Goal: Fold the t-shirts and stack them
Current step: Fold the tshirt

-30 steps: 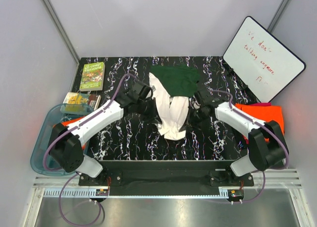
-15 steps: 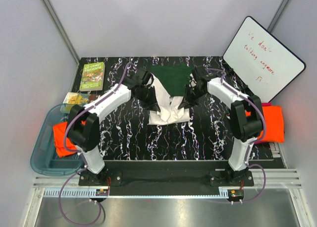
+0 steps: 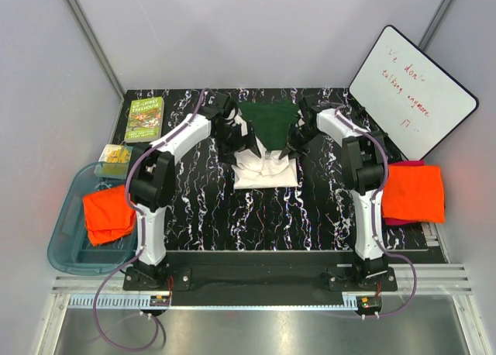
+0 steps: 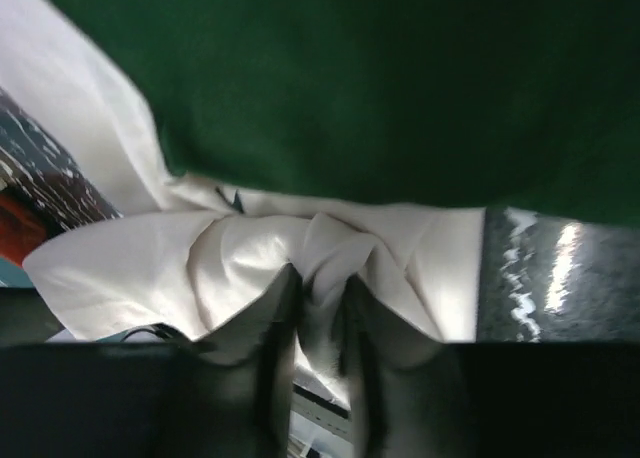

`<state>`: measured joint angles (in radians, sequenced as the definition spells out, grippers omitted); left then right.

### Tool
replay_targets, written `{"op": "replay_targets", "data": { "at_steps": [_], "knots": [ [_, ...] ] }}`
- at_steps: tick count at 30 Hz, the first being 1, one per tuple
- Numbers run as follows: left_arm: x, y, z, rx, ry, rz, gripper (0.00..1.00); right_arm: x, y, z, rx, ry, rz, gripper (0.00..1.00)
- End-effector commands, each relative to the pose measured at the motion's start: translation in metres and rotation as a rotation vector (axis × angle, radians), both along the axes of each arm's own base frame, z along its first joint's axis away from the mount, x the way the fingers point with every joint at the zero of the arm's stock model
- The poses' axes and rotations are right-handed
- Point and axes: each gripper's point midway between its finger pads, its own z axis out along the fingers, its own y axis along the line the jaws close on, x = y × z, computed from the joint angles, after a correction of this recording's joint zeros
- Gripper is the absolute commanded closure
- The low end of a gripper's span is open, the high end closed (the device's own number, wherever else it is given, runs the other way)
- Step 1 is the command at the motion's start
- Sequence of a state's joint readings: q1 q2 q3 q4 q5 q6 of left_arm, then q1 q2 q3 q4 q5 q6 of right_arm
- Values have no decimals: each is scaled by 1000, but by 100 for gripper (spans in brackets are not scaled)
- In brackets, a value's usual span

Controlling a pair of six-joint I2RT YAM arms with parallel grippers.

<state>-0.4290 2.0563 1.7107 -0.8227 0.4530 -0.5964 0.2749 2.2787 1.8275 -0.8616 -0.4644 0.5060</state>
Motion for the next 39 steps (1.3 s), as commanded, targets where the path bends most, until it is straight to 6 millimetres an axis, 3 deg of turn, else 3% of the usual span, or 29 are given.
{"op": "replay_targets", "data": {
  "at_steps": [1,4,10,14,18,22,25,28,31,35,39],
  "knots": [
    [2,6,33,-61,-82,-62,1,38,-8,19,68,-28,-105,65],
    [2,12,31,-61,-97,-82,1,61,3,37,231,-53,-157,55],
    [19,8,25,-98,-95,-91,1,83,27,76,542,-115,-198,50],
    [27,1,20,-135,-77,-105,1,78,29,88,582,-154,-179,48],
    [43,-6,15,-154,-93,-117,1,61,23,100,558,-191,-167,47],
    [61,-13,-1,-171,-78,-111,1,47,13,112,505,-246,-168,47],
    [80,-13,7,-199,-120,-101,1,39,5,120,475,-283,-174,47],
    [101,-6,27,-224,-223,-57,1,39,0,120,450,-304,-176,47],
    [110,8,37,-249,-227,-2,1,40,-6,103,399,-281,-171,47],
    [101,25,48,-194,-262,17,1,37,-24,64,224,-260,-126,48],
    [88,37,39,-143,-238,37,1,45,-40,41,93,-253,-84,49]
  ]
}}
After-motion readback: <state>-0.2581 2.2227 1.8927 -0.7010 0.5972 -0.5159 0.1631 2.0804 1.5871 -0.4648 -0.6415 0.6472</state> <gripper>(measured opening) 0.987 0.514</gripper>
